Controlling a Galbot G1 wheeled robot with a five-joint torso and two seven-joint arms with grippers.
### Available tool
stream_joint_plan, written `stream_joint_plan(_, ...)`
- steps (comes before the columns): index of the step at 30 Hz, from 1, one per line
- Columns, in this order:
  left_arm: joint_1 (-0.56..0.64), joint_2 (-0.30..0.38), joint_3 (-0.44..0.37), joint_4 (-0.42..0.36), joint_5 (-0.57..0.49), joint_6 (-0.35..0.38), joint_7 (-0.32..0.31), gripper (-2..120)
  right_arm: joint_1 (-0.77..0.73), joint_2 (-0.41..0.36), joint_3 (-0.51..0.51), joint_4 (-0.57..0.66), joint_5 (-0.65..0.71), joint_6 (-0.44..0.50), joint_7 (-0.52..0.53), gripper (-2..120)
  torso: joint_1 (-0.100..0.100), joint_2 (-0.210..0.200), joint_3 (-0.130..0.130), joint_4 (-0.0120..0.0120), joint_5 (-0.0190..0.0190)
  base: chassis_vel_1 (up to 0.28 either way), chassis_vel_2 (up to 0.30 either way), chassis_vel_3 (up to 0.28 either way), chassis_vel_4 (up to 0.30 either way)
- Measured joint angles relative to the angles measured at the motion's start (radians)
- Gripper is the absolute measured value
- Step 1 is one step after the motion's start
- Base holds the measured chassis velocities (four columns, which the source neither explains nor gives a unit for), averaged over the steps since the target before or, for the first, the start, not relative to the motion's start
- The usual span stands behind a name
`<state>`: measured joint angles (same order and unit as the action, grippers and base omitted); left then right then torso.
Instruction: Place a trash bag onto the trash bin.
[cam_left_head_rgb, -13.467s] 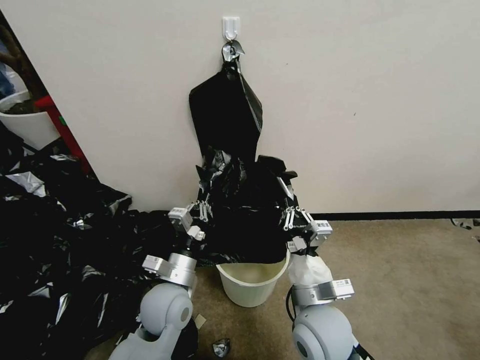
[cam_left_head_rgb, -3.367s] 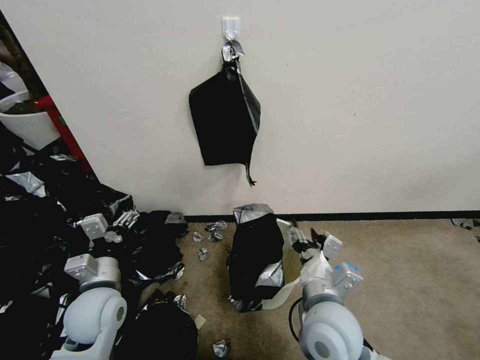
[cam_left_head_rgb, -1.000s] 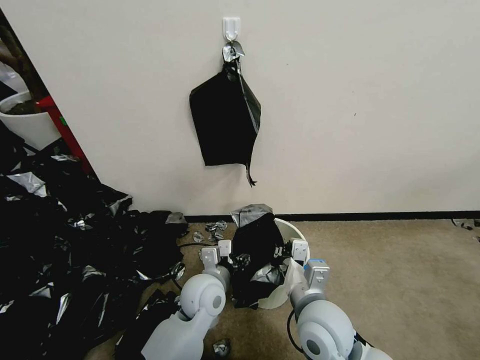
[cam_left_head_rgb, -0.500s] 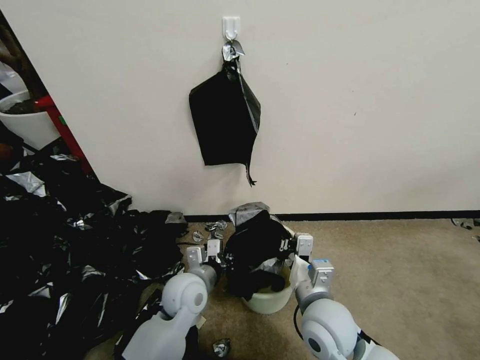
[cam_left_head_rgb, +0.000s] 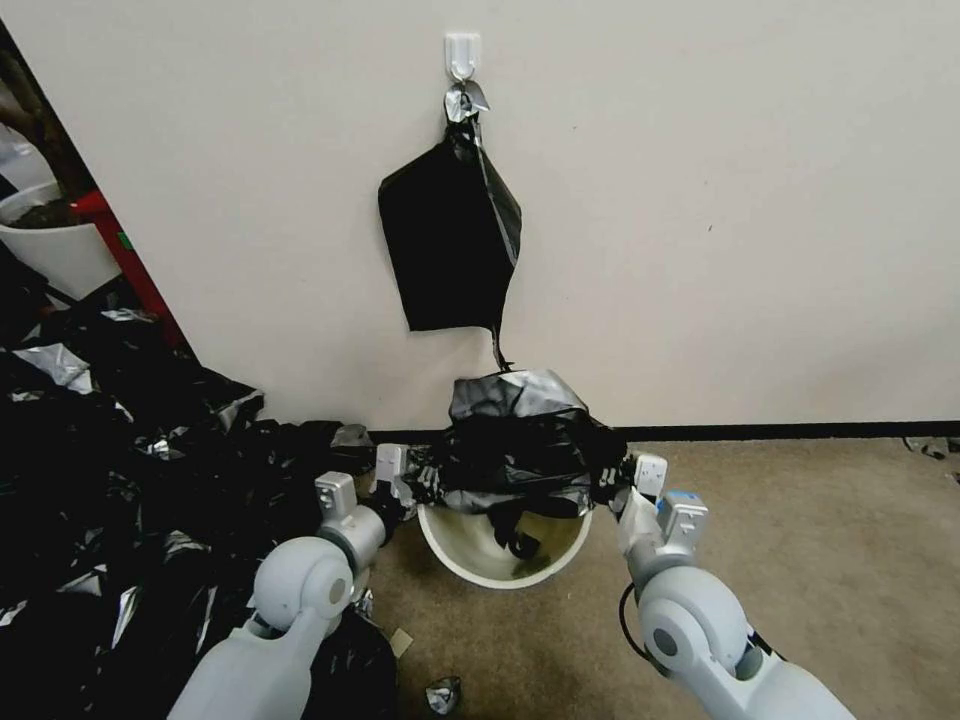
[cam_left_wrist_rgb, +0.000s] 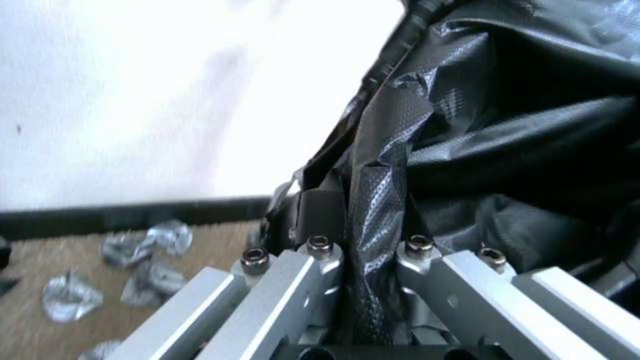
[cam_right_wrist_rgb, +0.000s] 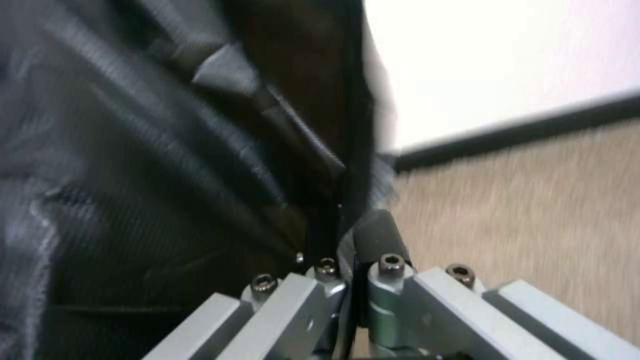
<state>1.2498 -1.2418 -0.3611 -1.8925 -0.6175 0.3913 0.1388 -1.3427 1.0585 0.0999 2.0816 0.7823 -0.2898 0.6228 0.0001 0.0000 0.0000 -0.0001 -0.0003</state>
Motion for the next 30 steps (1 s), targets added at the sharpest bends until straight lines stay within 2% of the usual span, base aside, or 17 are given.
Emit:
stream_joint_plan(4, -0.009, -0.007, -0.010, 0.015, -0.030, -0.031, 0.026, 3, -0.050, -0.007, -0.027, 0.045, 0.069, -0.054, 0.012, 0, 0.000, 0.000, 0.000, 0.0000, 0.0000, 0.000, 0.000, 0.000, 0.000)
stream_joint_plan(9, -0.018, -0.016, -0.016, 0.021, -0.064, -0.041, 0.028, 3, -0.079, -0.001, -0.062, 0.062, 0.134, -0.090, 0.013, 0, 0.000, 0.000, 0.000, 0.0000, 0.0002, 0.000, 0.000, 0.000, 0.000)
stream_joint_plan(11, -0.023, -0.025, -0.019, 0.020, -0.101, -0.039, 0.020, 3, -0.091, 0.022, -0.091, 0.063, 0.210, -0.113, 0.006, 0, 0.000, 0.000, 0.000, -0.0001, 0.0002, 0.000, 0.000, 0.000, 0.000)
stream_joint_plan(17, -0.025, -0.038, -0.024, 0.017, -0.137, -0.035, -0.018, 4, -0.071, 0.065, -0.099, 0.016, 0.250, -0.118, -0.033, 0, 0.000, 0.000, 0.000, 0.0001, 0.0003, 0.000, 0.000, 0.000, 0.000)
stream_joint_plan(19, -0.025, -0.046, -0.026, 0.016, -0.145, -0.035, -0.044, 4, -0.066, 0.081, -0.112, -0.010, 0.153, -0.074, -0.073, 0, 0.000, 0.000, 0.000, 0.0002, 0.0003, 0.000, 0.000, 0.000, 0.000)
stream_joint_plan(21, -0.026, -0.048, -0.026, 0.016, -0.145, -0.035, -0.056, 4, -0.079, 0.079, -0.132, -0.032, -0.021, 0.014, -0.117, 10, 0.000, 0.000, 0.000, 0.0002, 0.0003, 0.000, 0.000, 0.000, 0.000)
stream_joint_plan(22, -0.026, -0.048, -0.026, 0.016, -0.145, -0.035, -0.056, 4, -0.079, 0.079, -0.132, -0.032, -0.021, 0.014, -0.117, 10, 0.000, 0.000, 0.000, 0.0002, 0.0003, 0.000, 0.000, 0.000, 0.000)
stream_joint_plan(24, -0.031, -0.047, -0.025, 0.022, -0.135, -0.035, -0.061, 3, -0.108, 0.063, -0.151, -0.042, -0.219, 0.095, -0.130, 21, 0.000, 0.000, 0.000, 0.0000, 0.0003, 0.000, 0.000, 0.000, 0.000)
stream_joint_plan(25, -0.035, -0.047, -0.023, 0.027, -0.127, -0.035, -0.064, 3, -0.124, 0.054, -0.156, -0.036, -0.280, 0.107, -0.124, 25, 0.000, 0.000, 0.000, 0.0000, 0.0003, 0.000, 0.000, 0.000, 0.000)
stream_joint_plan(27, -0.038, -0.045, -0.022, 0.033, -0.121, -0.035, -0.069, 3, -0.138, 0.045, -0.158, -0.024, -0.313, 0.109, -0.109, 28, 0.000, 0.000, 0.000, 0.0000, 0.0003, 0.000, 0.000, 0.000, 0.000)
stream_joint_plan(30, -0.050, -0.044, -0.015, 0.049, -0.111, -0.035, -0.091, 3, -0.169, 0.023, -0.160, 0.017, -0.326, 0.102, -0.062, 40, 0.000, 0.000, 0.000, 0.0000, 0.0003, 0.000, 0.000, 0.000, 0.000)
